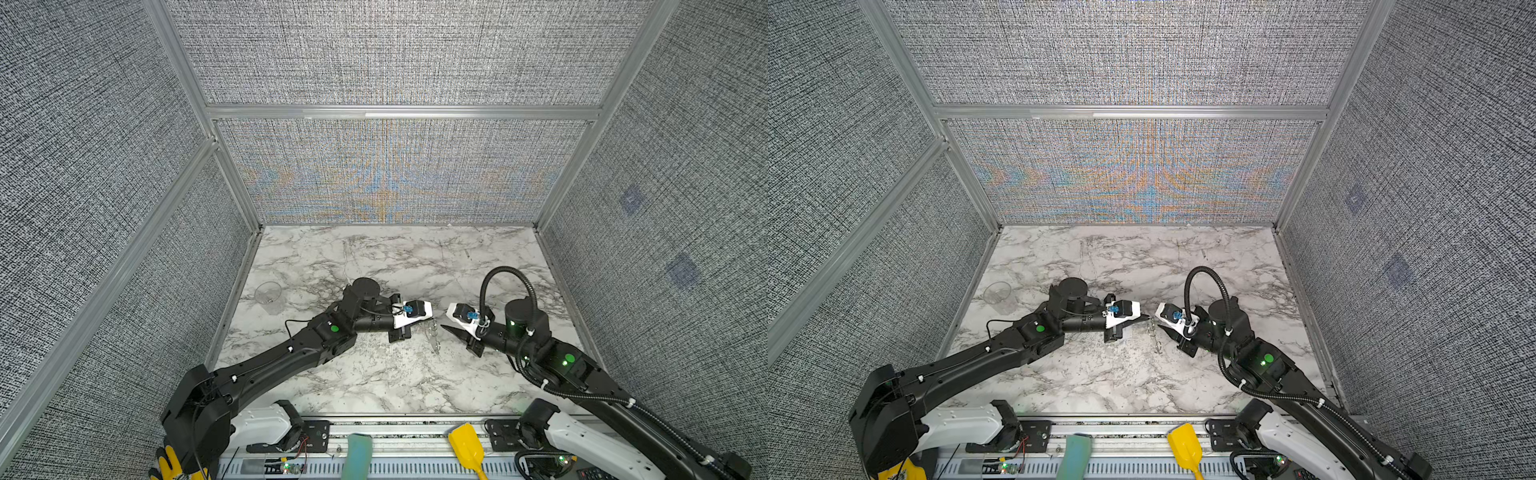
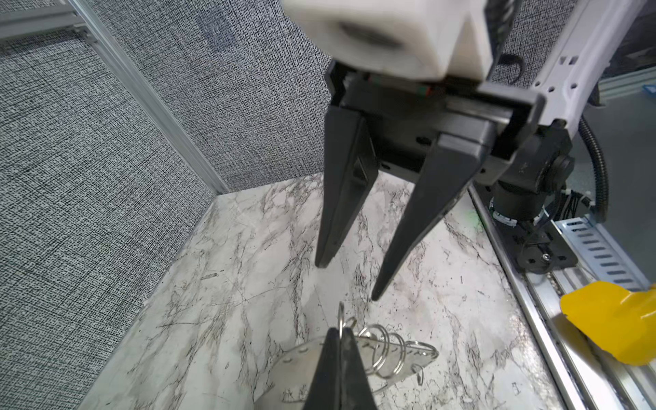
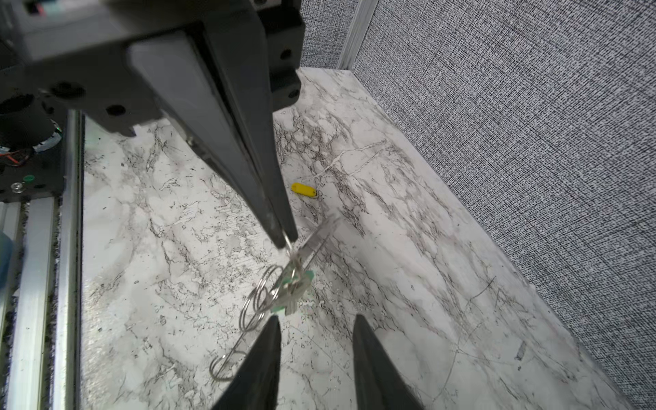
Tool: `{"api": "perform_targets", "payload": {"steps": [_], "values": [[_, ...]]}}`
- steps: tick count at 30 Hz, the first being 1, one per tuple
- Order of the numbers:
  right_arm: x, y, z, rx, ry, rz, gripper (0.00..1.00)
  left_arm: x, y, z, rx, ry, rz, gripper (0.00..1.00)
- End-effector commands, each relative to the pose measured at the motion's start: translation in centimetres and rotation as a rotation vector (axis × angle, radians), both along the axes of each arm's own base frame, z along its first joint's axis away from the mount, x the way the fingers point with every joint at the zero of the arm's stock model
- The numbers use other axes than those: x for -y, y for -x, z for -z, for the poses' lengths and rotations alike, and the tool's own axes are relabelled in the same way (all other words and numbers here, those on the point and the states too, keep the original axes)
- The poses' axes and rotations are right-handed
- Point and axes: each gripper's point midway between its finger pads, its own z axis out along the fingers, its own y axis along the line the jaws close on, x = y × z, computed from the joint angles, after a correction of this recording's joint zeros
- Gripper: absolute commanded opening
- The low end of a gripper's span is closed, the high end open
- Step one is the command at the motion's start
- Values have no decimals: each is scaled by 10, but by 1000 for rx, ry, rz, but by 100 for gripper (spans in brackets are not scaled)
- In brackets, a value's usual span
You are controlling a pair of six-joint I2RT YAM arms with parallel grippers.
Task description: Remove the keys from the keyring
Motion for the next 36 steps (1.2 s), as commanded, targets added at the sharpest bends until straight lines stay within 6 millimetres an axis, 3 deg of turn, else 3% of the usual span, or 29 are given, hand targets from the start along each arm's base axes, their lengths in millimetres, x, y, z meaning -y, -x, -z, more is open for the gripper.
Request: {"api": "perform_targets", "payload": {"steps": [1, 17, 25, 36], "values": [[-1, -4, -3, 15, -38, 19, 37, 2, 1, -22, 2, 92, 0, 0], [-28, -3, -6, 25, -122, -92, 38, -1, 0, -25, 32, 165, -19, 0], [-36, 1, -3, 12, -128, -147, 33, -2, 1, -32, 47, 209, -20, 0], [-31, 12, -22, 91, -154, -182, 32, -3, 6, -30, 27, 238, 2, 0]]}}
